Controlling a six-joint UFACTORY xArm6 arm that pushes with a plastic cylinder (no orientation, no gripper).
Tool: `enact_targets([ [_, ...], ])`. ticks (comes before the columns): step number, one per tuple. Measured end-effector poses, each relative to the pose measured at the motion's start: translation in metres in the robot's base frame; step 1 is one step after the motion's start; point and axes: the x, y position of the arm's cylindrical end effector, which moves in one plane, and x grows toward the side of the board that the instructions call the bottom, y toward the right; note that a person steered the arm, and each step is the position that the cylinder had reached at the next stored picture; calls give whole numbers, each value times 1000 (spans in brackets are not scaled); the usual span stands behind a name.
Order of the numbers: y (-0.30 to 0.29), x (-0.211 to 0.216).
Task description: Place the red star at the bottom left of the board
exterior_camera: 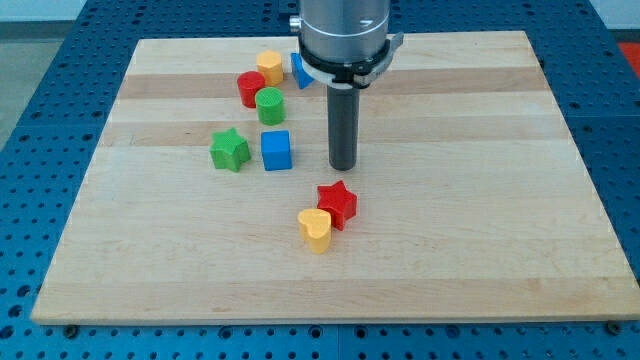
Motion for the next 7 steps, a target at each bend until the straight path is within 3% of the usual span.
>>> enact_targets([
  [2, 95, 13],
  [4, 95, 63],
  [5, 95, 63],
  [6, 38, 71],
  [7, 21, 71],
])
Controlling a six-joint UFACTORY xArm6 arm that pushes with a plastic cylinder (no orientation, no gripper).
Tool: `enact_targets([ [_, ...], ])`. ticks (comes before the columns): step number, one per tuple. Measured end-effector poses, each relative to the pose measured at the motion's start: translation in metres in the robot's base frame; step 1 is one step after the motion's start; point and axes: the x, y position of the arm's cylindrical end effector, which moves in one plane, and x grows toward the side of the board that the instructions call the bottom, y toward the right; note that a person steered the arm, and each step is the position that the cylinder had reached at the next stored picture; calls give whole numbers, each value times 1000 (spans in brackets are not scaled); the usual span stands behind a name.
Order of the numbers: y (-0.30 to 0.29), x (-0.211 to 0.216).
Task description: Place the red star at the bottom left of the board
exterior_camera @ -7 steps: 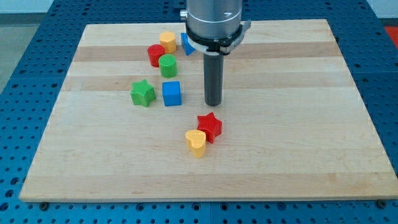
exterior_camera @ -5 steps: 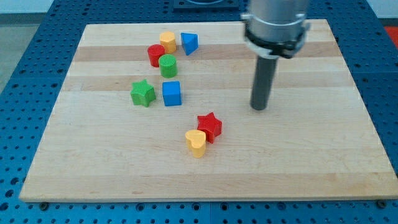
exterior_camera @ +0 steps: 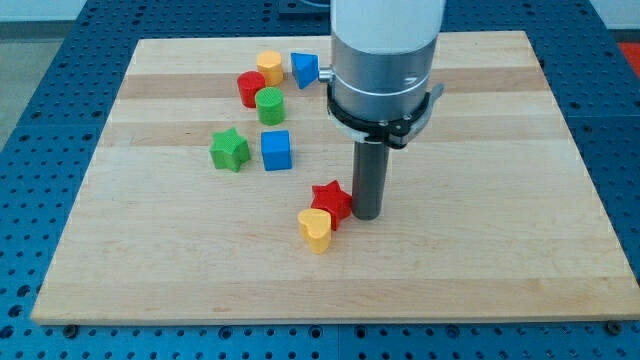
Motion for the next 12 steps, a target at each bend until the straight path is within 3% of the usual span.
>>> enact_targets([
  [1, -6, 0],
  [4, -106, -4],
  [8, -83, -52],
  [12, -112, -55],
])
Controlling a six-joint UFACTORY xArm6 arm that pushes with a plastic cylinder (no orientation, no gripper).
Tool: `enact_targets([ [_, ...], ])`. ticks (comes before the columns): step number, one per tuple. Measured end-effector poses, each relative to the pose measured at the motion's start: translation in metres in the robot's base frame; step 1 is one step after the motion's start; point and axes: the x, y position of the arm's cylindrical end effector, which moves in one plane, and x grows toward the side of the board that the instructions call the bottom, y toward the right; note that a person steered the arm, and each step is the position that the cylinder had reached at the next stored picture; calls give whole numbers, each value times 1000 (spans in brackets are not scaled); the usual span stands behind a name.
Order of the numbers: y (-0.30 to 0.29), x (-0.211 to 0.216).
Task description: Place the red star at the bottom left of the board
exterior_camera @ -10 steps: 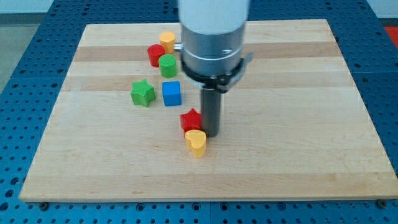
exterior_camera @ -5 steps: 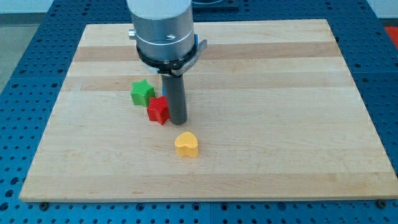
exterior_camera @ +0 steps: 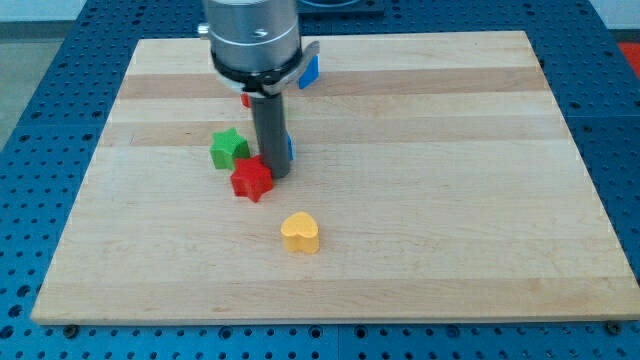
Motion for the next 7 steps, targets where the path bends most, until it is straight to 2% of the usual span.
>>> enact_targets([
  [4, -100, 50],
  [5, -107, 53],
  [6, -79, 44],
  [7, -17, 27],
])
